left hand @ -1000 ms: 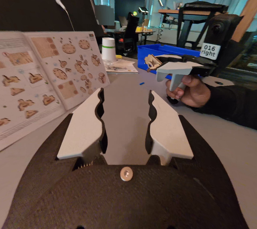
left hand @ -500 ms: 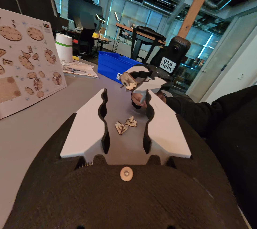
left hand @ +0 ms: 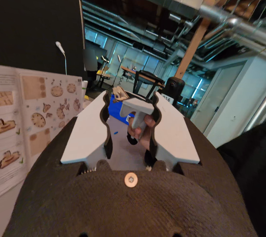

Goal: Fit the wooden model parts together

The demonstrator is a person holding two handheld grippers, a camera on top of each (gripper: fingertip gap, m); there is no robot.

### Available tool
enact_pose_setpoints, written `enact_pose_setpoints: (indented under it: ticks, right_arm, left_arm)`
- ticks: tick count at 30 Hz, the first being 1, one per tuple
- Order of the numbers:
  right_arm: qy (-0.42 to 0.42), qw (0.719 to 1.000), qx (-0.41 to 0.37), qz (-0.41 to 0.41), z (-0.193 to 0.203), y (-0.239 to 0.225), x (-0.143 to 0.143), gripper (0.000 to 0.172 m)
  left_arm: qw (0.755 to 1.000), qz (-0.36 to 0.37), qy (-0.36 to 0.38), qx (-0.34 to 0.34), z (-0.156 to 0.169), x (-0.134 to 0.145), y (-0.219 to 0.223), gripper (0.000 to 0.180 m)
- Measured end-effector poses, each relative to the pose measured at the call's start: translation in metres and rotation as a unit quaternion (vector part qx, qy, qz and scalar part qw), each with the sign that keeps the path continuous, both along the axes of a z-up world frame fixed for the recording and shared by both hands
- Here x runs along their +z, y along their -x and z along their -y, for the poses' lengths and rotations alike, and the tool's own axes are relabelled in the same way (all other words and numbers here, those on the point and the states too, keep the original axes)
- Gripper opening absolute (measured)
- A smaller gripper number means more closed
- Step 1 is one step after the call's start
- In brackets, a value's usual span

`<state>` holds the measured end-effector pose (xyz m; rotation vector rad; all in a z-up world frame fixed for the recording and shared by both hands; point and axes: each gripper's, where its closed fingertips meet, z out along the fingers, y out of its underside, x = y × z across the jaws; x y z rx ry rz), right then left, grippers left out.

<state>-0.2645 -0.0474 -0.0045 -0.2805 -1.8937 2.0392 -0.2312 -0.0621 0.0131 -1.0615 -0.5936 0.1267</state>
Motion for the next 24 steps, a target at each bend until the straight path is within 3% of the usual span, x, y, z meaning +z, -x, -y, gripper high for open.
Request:
enact_pose_setpoints:
  ticks: [2, 4, 6, 9, 15, 21, 24]
  right_arm:
    - [-0.014, 1.0, -0.026, 0.006, -0.006, 0.007, -0.02, 0.028]
    - [-0.088, 0.993, -0.078, -0.02, -0.012, 0.017, -0.043, 0.028]
    - [-0.136, 0.981, -0.133, -0.037, -0.017, 0.029, -0.052, 0.028]
    - [-0.181, 0.973, -0.133, -0.061, -0.008, 0.023, -0.064, 0.028]
    - [-0.264, 0.947, -0.13, -0.127, 0.007, 0.015, -0.088, 0.028]
    - [-0.259, 0.948, -0.109, -0.147, 0.018, 0.002, -0.084, 0.028]
    - [-0.221, 0.966, -0.071, -0.112, 0.023, -0.007, -0.079, 0.029]
  left_arm:
    - [1.0, 0.009, 0.0, -0.017, -0.003, -0.013, -0.012, 0.046]
    - [0.999, 0.021, 0.022, -0.038, -0.007, -0.023, -0.022, 0.046]
    - [0.996, 0.035, 0.083, -0.011, -0.008, -0.044, -0.018, 0.047]
    - [0.987, 0.068, 0.138, 0.036, -0.006, -0.076, -0.001, 0.048]
    - [0.986, 0.156, 0.045, 0.034, 0.011, -0.092, 0.016, 0.047]
    - [0.985, 0.17, -0.013, 0.022, 0.023, -0.089, 0.018, 0.048]
    - [0.988, 0.152, -0.022, 0.015, 0.023, -0.083, 0.015, 0.052]
